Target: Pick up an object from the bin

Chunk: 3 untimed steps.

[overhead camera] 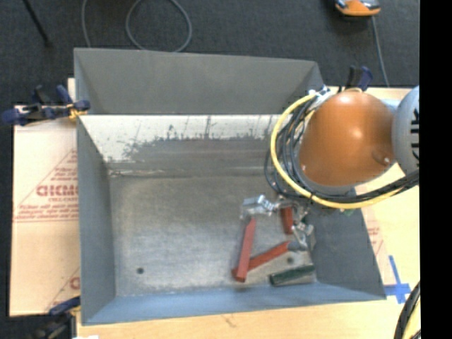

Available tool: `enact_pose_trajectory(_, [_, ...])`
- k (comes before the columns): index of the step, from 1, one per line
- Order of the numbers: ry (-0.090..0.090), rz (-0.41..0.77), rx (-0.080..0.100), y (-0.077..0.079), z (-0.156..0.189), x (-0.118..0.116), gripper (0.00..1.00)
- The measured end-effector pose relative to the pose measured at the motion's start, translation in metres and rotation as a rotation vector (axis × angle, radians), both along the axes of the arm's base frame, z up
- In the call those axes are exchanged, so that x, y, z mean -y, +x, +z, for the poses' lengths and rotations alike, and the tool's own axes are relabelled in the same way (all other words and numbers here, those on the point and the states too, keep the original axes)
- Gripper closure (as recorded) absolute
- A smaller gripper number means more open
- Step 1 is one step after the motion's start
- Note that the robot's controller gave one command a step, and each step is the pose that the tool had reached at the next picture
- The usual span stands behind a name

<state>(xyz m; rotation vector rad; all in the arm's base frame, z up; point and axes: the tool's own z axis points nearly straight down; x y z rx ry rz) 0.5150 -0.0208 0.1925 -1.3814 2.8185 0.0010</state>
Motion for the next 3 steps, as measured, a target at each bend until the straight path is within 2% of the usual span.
enact_pose_trajectory(1, [0.0,0.025,-0.003,0.035,-0.125,0.009,0.0])
enact_pose_trajectory(2, [-0.003,0.327,0.0,0.03,-0.122,-0.03,0.0])
enact_pose_trajectory(3, [-0.001,0.323,-0.002,0.03,-0.122,-0.03,1.0])
